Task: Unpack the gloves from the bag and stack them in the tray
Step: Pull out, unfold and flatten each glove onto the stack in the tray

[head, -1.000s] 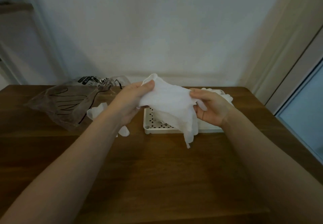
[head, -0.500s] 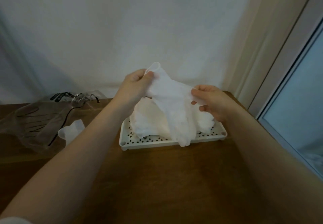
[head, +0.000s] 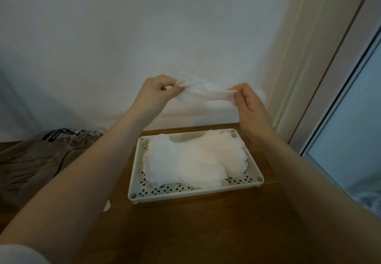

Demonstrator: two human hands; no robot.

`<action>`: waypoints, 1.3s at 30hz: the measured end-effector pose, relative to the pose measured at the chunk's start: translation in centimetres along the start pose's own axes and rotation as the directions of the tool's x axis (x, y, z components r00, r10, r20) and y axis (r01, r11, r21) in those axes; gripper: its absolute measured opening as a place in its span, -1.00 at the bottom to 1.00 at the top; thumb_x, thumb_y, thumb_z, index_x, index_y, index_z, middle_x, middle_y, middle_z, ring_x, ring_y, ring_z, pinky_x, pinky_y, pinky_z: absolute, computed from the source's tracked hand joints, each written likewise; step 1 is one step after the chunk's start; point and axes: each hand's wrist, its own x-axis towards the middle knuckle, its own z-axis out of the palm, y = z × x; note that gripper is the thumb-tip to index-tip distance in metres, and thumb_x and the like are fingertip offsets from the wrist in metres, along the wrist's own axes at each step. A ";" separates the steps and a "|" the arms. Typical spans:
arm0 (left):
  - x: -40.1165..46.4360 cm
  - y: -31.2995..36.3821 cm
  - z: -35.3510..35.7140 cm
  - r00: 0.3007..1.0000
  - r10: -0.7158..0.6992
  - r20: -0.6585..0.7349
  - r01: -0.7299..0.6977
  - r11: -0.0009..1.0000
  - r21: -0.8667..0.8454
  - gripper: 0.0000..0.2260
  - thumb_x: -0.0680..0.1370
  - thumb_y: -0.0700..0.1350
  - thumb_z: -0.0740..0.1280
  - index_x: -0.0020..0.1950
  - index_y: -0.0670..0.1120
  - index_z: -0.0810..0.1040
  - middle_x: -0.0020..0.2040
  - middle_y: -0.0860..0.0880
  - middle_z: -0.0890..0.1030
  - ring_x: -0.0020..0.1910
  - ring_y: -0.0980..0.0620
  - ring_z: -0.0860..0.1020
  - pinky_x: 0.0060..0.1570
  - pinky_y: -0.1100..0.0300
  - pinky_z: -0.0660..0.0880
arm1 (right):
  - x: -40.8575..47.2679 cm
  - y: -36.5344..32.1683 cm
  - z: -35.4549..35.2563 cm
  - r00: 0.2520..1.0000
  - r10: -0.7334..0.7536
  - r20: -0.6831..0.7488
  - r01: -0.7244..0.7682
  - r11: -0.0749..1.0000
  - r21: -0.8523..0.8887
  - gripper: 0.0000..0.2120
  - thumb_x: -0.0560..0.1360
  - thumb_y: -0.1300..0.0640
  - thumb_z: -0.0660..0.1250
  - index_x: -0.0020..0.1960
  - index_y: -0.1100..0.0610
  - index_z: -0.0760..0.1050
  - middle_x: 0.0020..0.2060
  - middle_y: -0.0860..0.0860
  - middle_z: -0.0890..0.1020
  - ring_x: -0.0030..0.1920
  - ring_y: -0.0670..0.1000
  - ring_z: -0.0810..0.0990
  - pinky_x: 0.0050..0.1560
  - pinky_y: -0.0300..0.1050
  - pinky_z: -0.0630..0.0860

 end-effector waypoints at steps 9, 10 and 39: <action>-4.3 -6.8 -1.2 0.952 -0.086 0.295 0.024 0.978 0.207 -0.72 0.53 -0.30 0.27 -0.21 0.06 0.59 0.14 0.07 0.56 0.16 0.12 0.51 0.21 0.20 0.39 | -4.8 2.4 2.8 0.822 0.205 0.531 -0.183 0.979 -0.096 -0.82 0.56 0.10 0.24 -0.16 0.01 0.58 0.30 -0.12 0.44 0.25 -0.18 0.34 0.23 -0.17 0.17; -4.8 -7.0 -1.4 0.951 -0.070 0.300 -0.018 0.959 0.283 -0.70 0.52 -0.30 0.26 -0.23 0.09 0.57 0.17 0.08 0.55 0.19 0.15 0.46 0.23 0.25 0.33 | -5.0 2.1 2.9 0.819 0.217 0.531 -0.200 0.976 -0.089 -0.79 0.58 0.05 0.20 -0.15 0.01 0.56 0.27 -0.11 0.47 0.20 -0.18 0.39 0.17 -0.20 0.22; -10.7 -11.1 -1.6 0.980 0.008 0.197 -0.142 0.721 0.678 -0.85 0.43 0.06 0.41 -0.18 -0.02 0.61 0.35 0.02 0.37 0.42 -0.01 0.16 0.42 -0.01 0.01 | -6.5 4.1 5.2 0.921 0.351 0.170 -0.101 0.635 -0.766 -0.16 0.25 -0.49 0.27 0.37 -0.04 0.21 0.52 0.11 -0.23 0.47 0.18 -0.40 0.37 0.28 -0.40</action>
